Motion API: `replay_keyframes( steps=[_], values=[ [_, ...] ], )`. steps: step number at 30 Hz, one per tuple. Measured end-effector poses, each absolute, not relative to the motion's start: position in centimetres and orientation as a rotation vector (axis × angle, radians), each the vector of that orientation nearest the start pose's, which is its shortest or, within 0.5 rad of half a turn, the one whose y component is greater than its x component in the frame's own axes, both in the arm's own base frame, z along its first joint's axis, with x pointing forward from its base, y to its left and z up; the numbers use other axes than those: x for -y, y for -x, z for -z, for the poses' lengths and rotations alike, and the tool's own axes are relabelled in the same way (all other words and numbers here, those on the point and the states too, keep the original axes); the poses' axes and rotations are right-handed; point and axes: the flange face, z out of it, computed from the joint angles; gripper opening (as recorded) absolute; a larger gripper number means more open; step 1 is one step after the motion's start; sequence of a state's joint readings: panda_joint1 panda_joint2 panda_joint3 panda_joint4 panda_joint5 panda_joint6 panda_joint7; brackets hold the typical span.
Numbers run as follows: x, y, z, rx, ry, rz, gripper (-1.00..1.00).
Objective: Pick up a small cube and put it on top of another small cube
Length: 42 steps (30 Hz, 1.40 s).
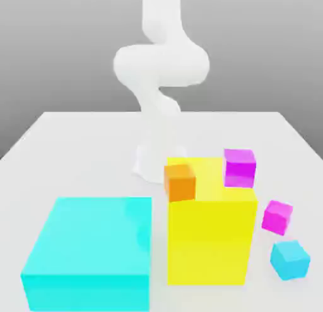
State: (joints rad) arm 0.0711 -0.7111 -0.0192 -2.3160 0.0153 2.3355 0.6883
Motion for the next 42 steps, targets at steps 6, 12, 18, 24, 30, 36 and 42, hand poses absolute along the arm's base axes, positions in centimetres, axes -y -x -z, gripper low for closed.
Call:
replay_keyframes(
  steps=[6,12,18,24,30,36,42],
  values=[
    [-7.6,-44.0,-57.5,-0.372,2.788,0.74,0.0],
    [-14.4,-46.4,-46.7,0.139,2.913,0.534,0.0],
    [-21.3,-45.1,-35.5,0.692,2.932,0.322,0.0],
    [-25.5,-41.5,-24.6,1.227,2.851,0.105,0.0],
    [-26.6,-39.3,-15.8,1.469,2.778,0.003,0.0],
    [-26.6,-39.2,-13.6,1.471,2.776,-0.002,-1.0],
    [-26.7,-39.3,-16.7,1.474,2.776,-0.002,-1.0]
  ],
)
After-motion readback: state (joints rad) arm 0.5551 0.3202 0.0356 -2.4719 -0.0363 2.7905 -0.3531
